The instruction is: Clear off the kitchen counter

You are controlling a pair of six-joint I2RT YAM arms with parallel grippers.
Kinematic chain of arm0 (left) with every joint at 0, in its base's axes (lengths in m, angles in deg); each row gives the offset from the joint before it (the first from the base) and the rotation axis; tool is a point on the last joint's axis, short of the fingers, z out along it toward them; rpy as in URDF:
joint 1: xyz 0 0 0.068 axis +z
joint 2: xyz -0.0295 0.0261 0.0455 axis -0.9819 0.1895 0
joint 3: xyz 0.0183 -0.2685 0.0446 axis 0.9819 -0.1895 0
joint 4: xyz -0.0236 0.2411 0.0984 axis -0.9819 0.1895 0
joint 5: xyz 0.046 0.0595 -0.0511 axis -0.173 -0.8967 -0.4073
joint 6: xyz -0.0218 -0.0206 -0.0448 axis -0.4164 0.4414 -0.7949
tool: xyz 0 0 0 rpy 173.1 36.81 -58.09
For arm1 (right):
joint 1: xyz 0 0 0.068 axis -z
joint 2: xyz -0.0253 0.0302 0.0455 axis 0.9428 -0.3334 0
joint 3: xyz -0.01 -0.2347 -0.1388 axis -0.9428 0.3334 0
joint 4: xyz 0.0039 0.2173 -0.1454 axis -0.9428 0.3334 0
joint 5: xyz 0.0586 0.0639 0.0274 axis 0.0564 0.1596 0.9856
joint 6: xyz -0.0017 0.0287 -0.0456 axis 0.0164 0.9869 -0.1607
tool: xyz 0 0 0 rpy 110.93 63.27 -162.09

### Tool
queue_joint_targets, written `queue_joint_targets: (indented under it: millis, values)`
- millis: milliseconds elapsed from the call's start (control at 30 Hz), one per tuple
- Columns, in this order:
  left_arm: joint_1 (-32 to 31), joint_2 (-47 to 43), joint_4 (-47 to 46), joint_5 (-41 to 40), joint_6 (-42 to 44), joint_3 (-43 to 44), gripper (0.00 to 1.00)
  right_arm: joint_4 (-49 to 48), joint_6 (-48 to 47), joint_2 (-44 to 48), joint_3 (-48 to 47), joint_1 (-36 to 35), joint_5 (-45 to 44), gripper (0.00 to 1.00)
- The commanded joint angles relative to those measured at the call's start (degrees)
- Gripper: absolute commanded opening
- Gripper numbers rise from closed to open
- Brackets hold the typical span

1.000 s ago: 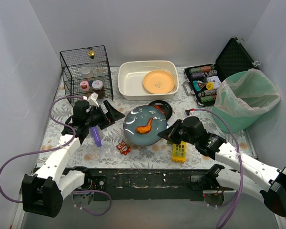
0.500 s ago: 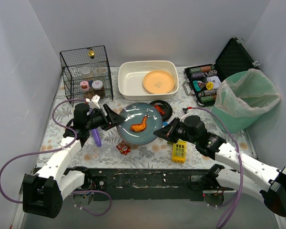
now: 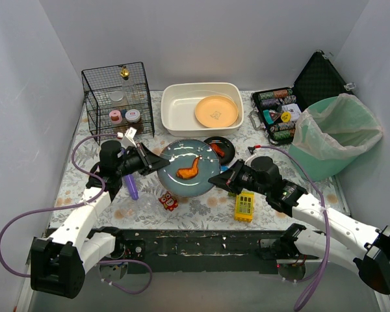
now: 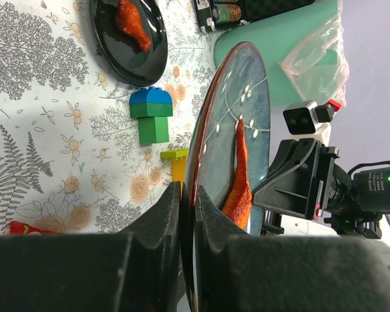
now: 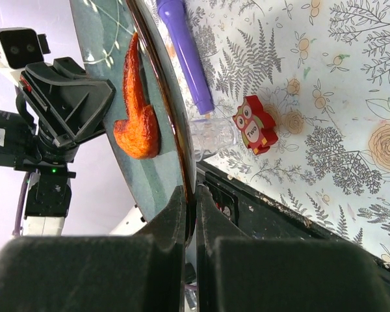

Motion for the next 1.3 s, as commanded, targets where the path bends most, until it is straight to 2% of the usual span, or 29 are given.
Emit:
queue_joint_targets:
  millis: [0, 67, 233, 333, 433, 867, 1067, 1167, 1267]
  values:
    - [-0.6, -1.2, -1.1, 2.2, -2.7, -0.3, 0.0, -12.8, -1.7, 1.8, -2.3, -0.3, 0.9, 0.01]
    - [-0.6, -0.8, -1.8, 3.9, -4.0, -0.3, 0.0, -12.3, -2.8, 1.7, -2.3, -0.3, 0.6, 0.02]
    - [-0.6, -0.9, -5.7, 6.6, -6.7, -0.8, 0.0, -13.0, -4.0, 1.3, -1.0, -0.3, -0.1, 0.27]
    - [-0.5, -0.6, -5.8, 7.9, -6.7, -0.3, 0.0, -13.2, -4.7, 0.7, -0.8, -0.3, -0.6, 0.33]
    - [-0.6, -0.3, -5.8, 8.9, -6.6, 0.1, 0.0, -13.2, -5.3, 0.0, -0.7, -0.3, -0.7, 0.37]
    - [-0.5, -1.9, -5.1, 9.6, -5.8, -0.2, 0.0, -12.3, -4.8, -4.4, -1.0, -0.3, -1.5, 0.38]
    - [-0.6, -2.5, -4.7, 9.5, -5.7, -0.3, 0.0, -14.3, -3.3, -4.8, 0.3, -0.1, -3.4, 0.34]
    - [-0.6, -2.8, -4.7, 9.5, -5.8, -0.3, 0.0, -15.2, -3.1, -4.6, 0.7, -0.2, -4.0, 0.22]
    - [-0.6, -3.1, -4.7, 9.5, -5.8, -0.6, 0.0, -14.6, -3.2, -4.2, 0.7, -0.1, -4.3, 0.01]
